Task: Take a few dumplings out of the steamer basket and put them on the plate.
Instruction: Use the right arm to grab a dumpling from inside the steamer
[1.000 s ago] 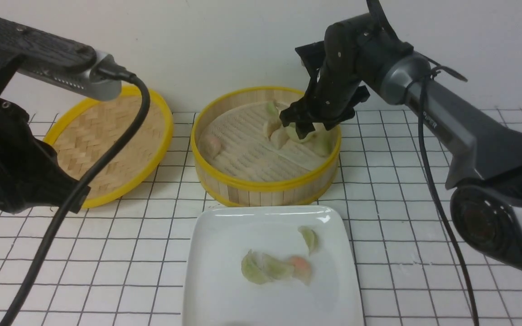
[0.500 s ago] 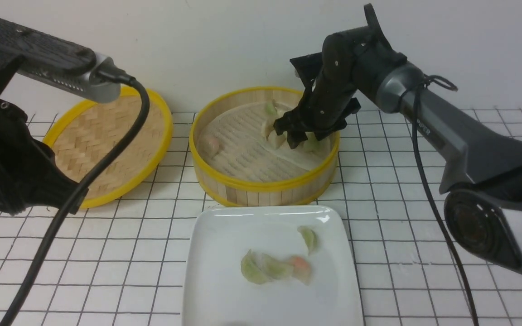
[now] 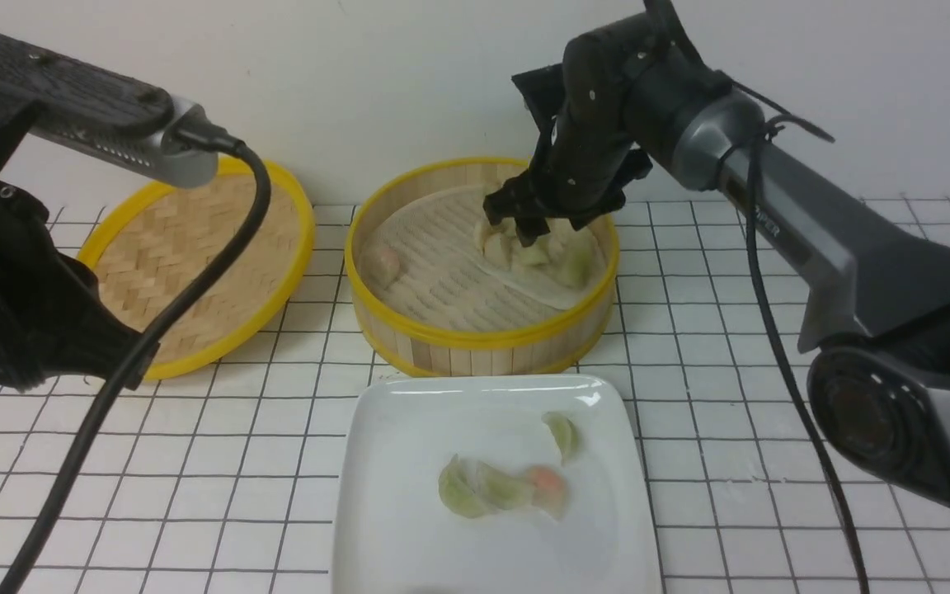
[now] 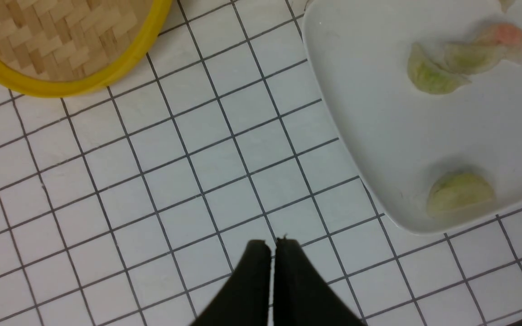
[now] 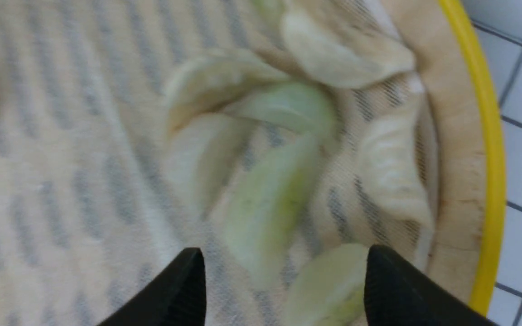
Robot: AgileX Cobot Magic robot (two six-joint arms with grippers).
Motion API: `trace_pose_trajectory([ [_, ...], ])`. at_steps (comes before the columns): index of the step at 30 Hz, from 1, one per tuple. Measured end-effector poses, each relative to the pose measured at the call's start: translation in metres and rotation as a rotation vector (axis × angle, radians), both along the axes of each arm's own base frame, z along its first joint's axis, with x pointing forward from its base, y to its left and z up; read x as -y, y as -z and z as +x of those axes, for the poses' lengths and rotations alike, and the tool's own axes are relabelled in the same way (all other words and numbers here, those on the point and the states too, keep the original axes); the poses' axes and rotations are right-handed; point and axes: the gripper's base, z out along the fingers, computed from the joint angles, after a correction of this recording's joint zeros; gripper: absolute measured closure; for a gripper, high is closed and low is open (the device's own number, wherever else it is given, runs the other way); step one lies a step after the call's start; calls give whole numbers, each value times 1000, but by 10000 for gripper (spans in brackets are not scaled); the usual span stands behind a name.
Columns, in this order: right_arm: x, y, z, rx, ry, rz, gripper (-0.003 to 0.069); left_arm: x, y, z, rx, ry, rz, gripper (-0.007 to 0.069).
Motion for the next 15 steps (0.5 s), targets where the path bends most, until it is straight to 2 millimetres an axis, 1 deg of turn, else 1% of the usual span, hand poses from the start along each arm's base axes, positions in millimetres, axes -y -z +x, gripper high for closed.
trace_pose_trajectory([
  [4, 1, 21, 4, -22, 22, -37, 229, 0, 0, 0, 0, 0, 0, 631],
  [6, 1, 27, 5, -25, 34, -45, 228, 0, 0, 0, 1, 0, 2, 631],
  [15, 2, 32, 8, -11, 54, -52, 230, -1, 0, 0, 3, -2, 9, 631],
])
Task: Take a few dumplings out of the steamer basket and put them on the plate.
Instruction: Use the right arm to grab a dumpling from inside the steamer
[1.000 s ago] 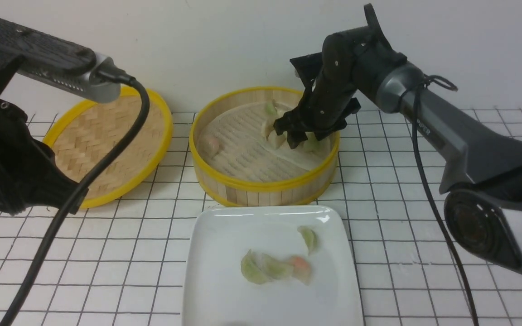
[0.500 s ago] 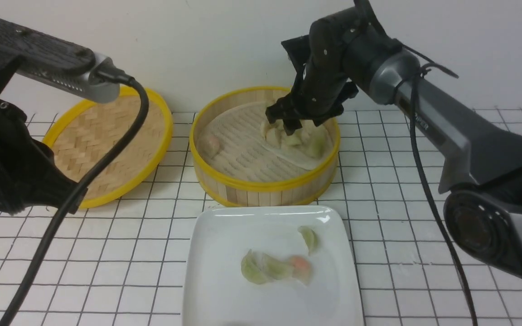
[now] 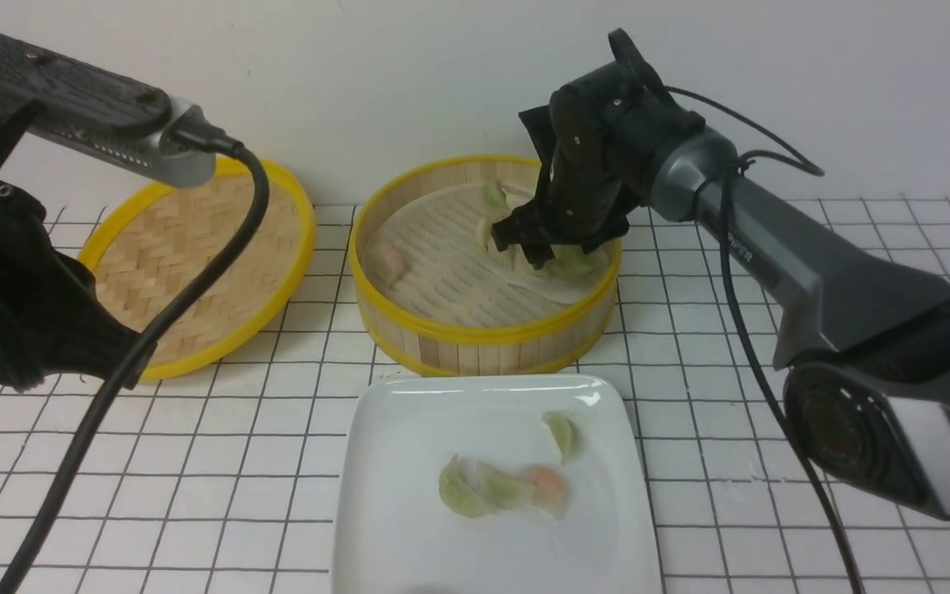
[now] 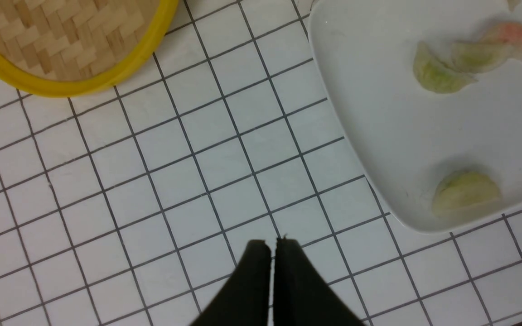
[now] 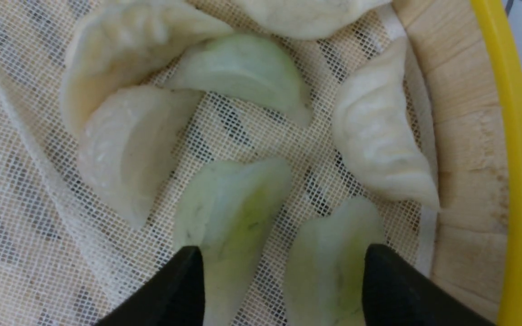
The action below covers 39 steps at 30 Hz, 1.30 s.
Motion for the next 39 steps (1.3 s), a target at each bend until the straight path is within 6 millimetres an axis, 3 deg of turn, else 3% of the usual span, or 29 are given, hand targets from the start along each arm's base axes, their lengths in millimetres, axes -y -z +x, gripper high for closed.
trace_pose_trajectory([
  [5, -2, 0, 0, -3, -10, 21, 330, 0, 0, 0, 0, 0, 0, 631],
  [9, 2, 0, 2, -8, -60, 20, 573, 0, 0, 0, 0, 0, 0, 631],
  [10, 2, 0, 2, -9, -62, 30, 603, 0, 0, 0, 0, 0, 0, 631],
  [21, -2, -22, -6, -13, -69, 59, 660, 0, 0, 0, 1, 0, 2, 631],
  [26, 1, -23, -5, 6, -65, 22, 600, 0, 0, 0, 1, -1, 3, 631],
  [34, -1, -22, -6, -13, -60, 56, 330, 0, 0, 0, 1, -1, 4, 631],
  [37, -3, -9, -5, -35, -60, 52, 252, 0, 0, 0, 1, -1, 4, 631],
  [39, -4, 5, -4, -62, -59, 48, 241, 0, 0, 0, 1, -1, 4, 631],
])
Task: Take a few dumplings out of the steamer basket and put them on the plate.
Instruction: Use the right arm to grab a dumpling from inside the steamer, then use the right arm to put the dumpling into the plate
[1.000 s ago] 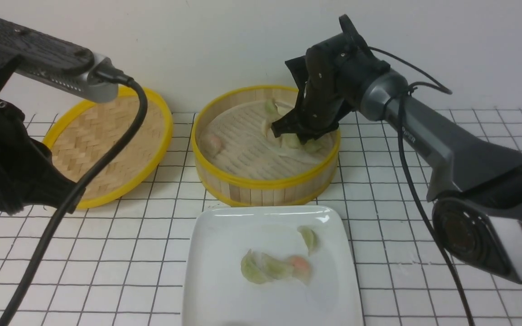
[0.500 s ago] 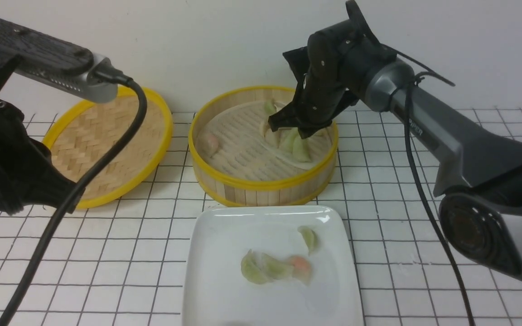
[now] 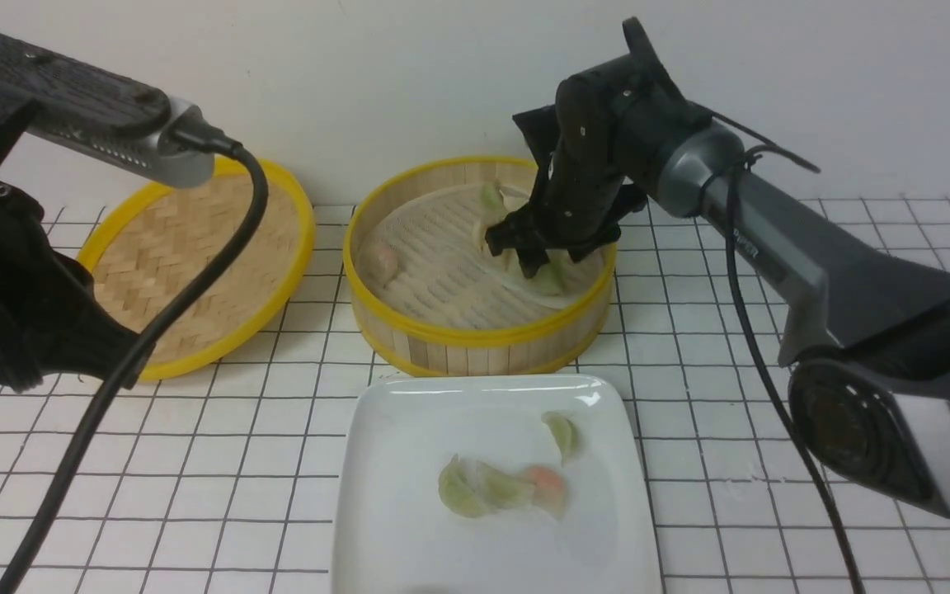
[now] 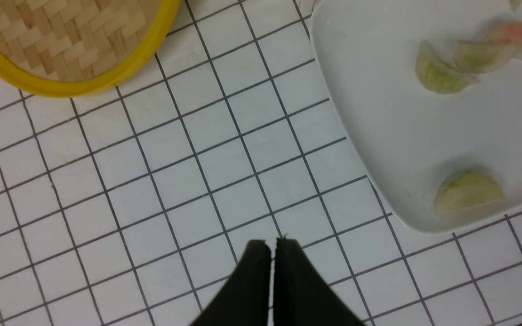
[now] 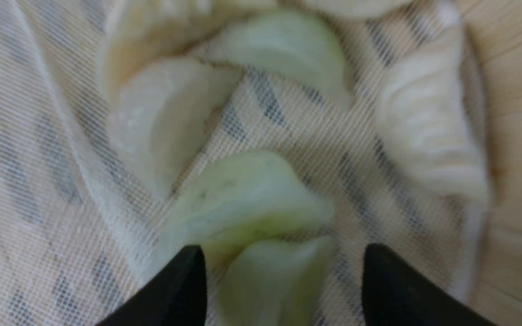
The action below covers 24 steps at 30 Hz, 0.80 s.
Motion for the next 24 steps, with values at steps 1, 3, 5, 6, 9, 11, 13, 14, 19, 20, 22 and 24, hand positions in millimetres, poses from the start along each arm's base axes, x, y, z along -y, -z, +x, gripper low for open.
trace_pose_trajectory([
  [1, -1, 3, 0, -9, 0, 6, 251, 0, 0, 0, 0, 0, 0, 631],
  [3, -2, 3, 0, -13, 0, 14, 314, 0, 0, 0, 0, 0, 0, 631],
  [5, -2, 2, -1, -13, 0, 21, 418, 0, 0, 0, 0, 0, 0, 631],
  [6, -2, -2, -1, -11, 0, 29, 426, 0, 0, 0, 0, 0, 0, 631],
  [9, -3, -27, -6, 13, -2, 73, 414, 0, 0, 0, 0, 0, 0, 631],
  [11, -3, -57, -12, 46, -7, 126, 414, 0, 0, 0, 0, 0, 0, 631],
  [13, -1, -88, -21, 72, -17, 180, 414, 0, 0, 0, 0, 0, 1, 631],
  [14, 0, -97, -25, 78, -18, 191, 414, 0, 0, 0, 1, 0, 2, 631],
  [19, 7, -133, -67, 19, -49, 224, 414, 0, 0, 0, 1, -1, 3, 631],
  [20, 7, -129, -82, -28, -67, 203, 414, 0, 0, 0, 1, -1, 3, 631],
  [22, 1, -113, -105, -107, -105, 160, 414, 0, 0, 0, 1, -1, 3, 631],
  [24, -7, -99, -120, -160, -135, 130, 414, 0, 0, 0, 1, -1, 3, 631],
])
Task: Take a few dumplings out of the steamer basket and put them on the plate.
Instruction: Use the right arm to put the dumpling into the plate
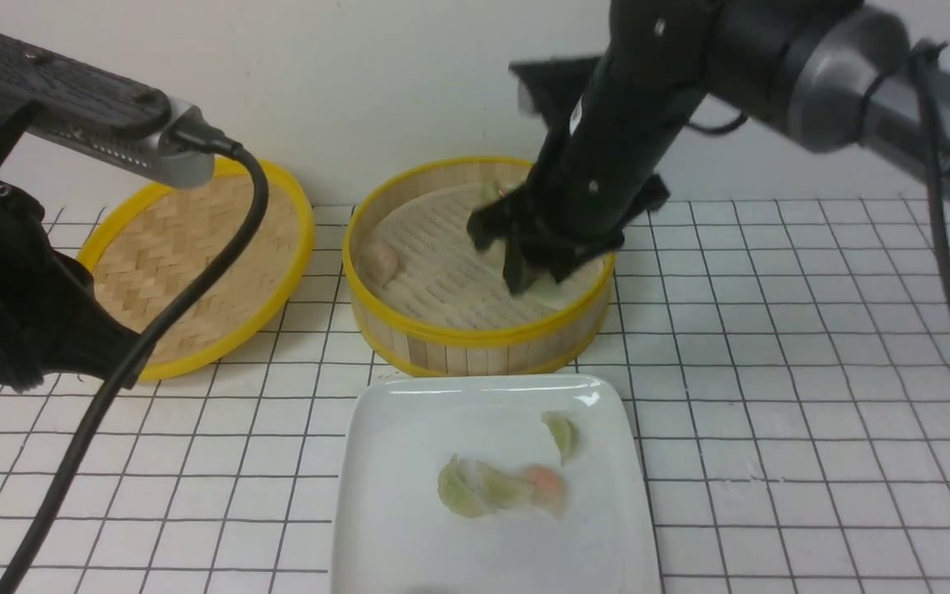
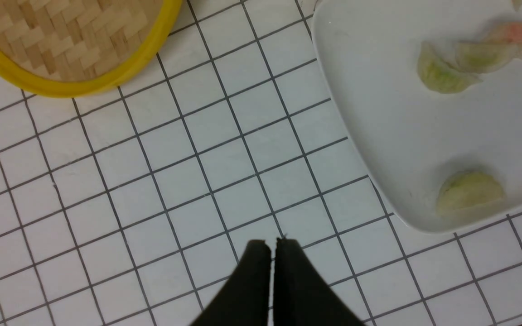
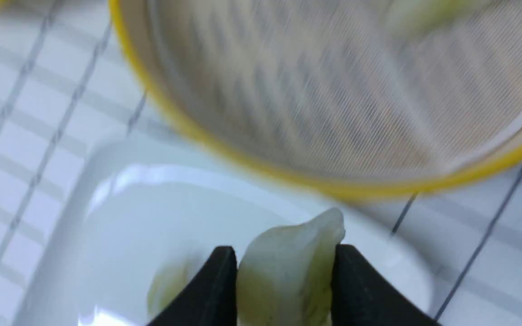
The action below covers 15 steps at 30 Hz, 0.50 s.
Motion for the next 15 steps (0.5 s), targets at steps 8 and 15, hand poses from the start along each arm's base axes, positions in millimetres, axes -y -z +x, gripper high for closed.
trace_pose_trajectory([
  [8, -25, 74, -23, -85, -119, -105, 409, 0, 0, 0, 0, 0, 0, 631],
  [15, -26, 68, -18, -61, -127, -114, 139, 0, 0, 0, 0, 0, 0, 631],
])
